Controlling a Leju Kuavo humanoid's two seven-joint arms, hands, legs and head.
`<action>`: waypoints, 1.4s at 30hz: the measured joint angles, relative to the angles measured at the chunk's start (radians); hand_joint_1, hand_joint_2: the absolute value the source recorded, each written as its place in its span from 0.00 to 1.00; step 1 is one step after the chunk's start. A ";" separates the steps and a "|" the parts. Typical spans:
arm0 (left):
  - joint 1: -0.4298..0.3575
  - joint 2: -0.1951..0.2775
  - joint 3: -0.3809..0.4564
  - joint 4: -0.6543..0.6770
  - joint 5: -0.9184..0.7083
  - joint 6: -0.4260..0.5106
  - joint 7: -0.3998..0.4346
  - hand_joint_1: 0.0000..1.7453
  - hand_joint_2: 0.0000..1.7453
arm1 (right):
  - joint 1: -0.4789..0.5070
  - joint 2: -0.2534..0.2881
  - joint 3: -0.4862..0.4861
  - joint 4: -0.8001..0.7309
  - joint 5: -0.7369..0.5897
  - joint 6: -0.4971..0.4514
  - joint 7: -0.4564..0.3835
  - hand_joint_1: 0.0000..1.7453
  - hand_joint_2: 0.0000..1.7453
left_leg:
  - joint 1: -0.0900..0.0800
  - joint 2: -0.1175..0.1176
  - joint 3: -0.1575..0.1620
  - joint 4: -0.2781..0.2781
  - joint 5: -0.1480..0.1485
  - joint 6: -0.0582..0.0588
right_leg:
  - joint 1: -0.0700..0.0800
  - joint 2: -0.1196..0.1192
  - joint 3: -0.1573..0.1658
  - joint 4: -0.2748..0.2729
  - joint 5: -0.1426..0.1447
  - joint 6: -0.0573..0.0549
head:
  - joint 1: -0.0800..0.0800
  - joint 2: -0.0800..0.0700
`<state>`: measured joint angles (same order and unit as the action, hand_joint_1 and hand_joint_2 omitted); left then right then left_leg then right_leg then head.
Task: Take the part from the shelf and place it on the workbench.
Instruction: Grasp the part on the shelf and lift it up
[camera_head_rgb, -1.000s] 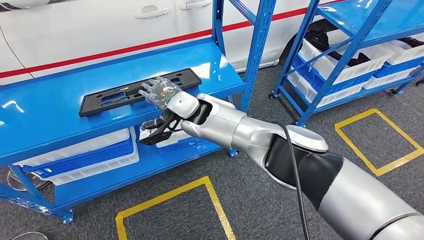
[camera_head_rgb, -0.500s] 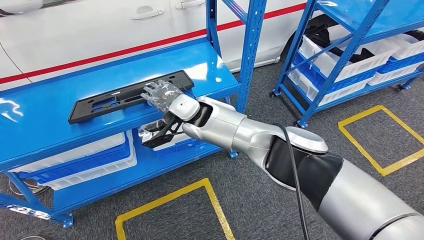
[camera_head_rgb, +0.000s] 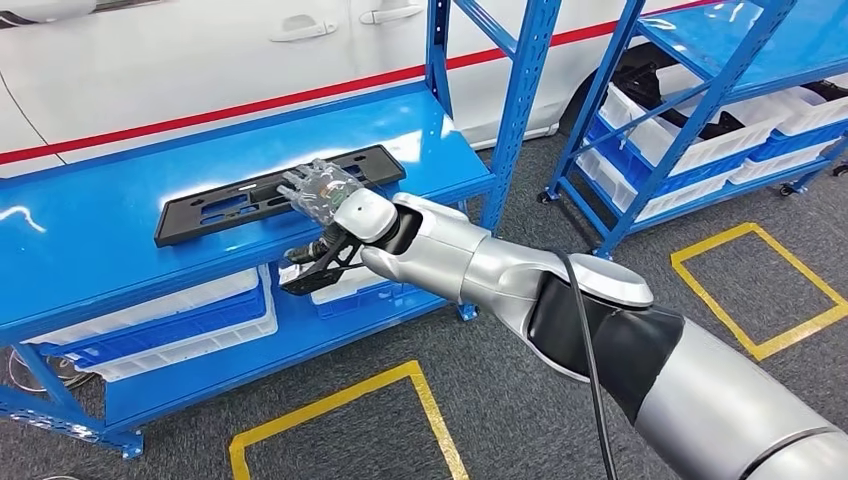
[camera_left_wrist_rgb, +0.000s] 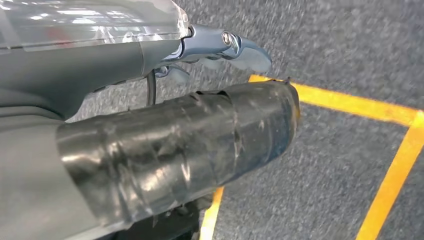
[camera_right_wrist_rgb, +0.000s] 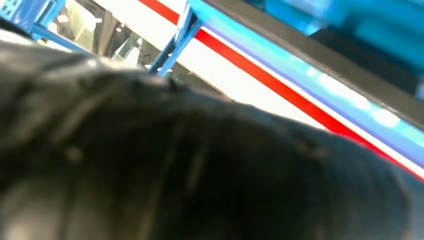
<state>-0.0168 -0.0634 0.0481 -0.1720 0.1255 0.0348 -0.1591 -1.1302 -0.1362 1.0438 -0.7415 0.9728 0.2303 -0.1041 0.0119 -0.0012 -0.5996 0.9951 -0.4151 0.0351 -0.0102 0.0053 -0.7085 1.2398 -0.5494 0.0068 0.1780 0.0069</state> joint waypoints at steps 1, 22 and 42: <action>0.000 0.000 0.000 0.000 0.000 0.000 0.000 0.00 0.00 | 0.003 0.000 0.000 0.002 0.000 0.000 0.000 0.00 0.00 | 0.000 0.000 0.000 0.002 -0.002 0.001 | -0.001 0.000 -0.030 0.050 -0.011 0.001 | 0.000 0.000; 0.002 0.000 0.000 0.000 -0.004 -0.002 0.001 0.00 0.00 | 0.000 -0.002 0.000 0.011 0.003 -0.003 0.000 0.00 0.00 | 0.000 -0.002 -0.058 0.103 -0.013 -0.044 | -0.001 0.001 0.113 -0.204 0.094 -0.036 | 0.000 0.000; -0.001 0.000 0.000 0.000 -0.004 -0.002 0.002 0.00 0.00 | 0.006 -0.012 0.000 0.014 0.003 -0.008 0.000 0.00 0.00 | -0.003 -0.005 0.021 0.033 -0.057 -0.029 | 0.003 0.000 0.062 -0.192 0.125 -0.024 | 0.000 0.000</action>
<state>-0.0177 -0.0638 0.0482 -0.1720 0.1214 0.0330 -0.1569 -1.1240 -0.1480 1.0441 -0.7273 0.9756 0.2221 -0.1046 0.0087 -0.0057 -0.5785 1.0284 -0.4721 0.0057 -0.0073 0.0051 -0.6465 1.0480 -0.4245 -0.0175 0.1778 0.0069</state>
